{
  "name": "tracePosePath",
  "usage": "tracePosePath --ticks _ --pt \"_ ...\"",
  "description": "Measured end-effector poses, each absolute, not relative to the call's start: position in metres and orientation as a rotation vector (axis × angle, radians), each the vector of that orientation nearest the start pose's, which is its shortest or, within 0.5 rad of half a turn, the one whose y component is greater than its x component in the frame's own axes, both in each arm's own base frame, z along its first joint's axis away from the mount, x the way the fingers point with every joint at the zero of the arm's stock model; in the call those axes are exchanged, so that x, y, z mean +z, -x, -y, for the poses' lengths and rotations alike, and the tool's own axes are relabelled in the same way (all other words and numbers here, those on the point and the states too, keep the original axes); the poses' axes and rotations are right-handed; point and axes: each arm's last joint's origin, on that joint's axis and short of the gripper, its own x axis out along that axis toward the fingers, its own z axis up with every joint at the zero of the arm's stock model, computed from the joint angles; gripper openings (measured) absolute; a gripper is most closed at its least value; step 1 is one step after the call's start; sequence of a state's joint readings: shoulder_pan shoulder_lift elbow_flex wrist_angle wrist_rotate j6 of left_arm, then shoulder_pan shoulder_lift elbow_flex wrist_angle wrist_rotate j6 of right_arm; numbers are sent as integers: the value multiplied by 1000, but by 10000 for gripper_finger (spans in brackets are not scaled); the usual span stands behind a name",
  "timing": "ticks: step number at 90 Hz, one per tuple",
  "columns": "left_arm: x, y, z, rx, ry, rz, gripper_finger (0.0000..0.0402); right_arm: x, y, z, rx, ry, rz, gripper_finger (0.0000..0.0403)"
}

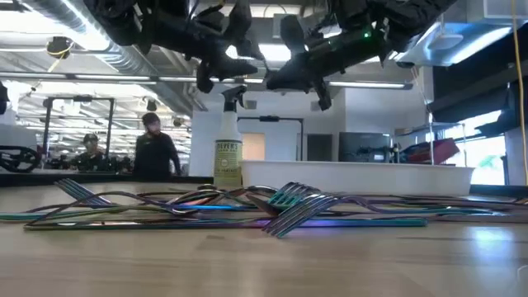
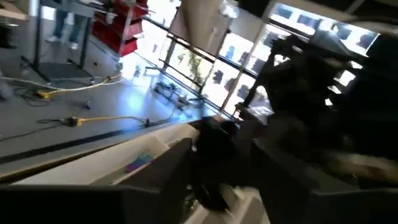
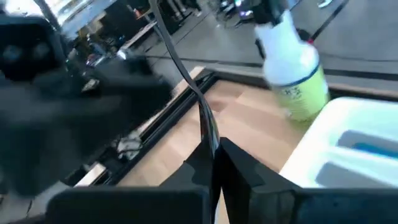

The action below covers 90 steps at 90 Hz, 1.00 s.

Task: Sort silverware
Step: Put the black spoon on the white silverware tray

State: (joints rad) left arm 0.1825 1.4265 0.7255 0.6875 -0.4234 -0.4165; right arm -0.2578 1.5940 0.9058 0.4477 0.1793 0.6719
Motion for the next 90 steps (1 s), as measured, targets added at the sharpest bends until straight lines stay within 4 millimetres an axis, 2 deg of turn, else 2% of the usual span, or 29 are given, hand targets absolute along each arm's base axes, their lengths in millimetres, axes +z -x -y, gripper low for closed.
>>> tracePosePath --ticks 11,20,30,44,60,71,90 --pt "255 -293 -66 588 385 104 203 231 -331 99 -531 -655 -133 0" --pt "256 -290 -65 575 349 74 222 230 -328 104 -526 -649 -167 0" --pt "259 -287 -63 531 287 24 227 229 -319 113 -537 -606 -240 0" --pt "253 -283 -64 454 236 -109 222 229 -296 127 -556 -502 -427 0" --pt "244 -282 -60 338 105 -232 221 237 -266 141 -404 -421 -591 0" --pt "235 -280 -57 238 10 -351 221 240 -251 146 -256 -391 -769 0" --pt "224 -277 -46 136 -98 -487 221 252 -246 153 -125 -174 -997 0"
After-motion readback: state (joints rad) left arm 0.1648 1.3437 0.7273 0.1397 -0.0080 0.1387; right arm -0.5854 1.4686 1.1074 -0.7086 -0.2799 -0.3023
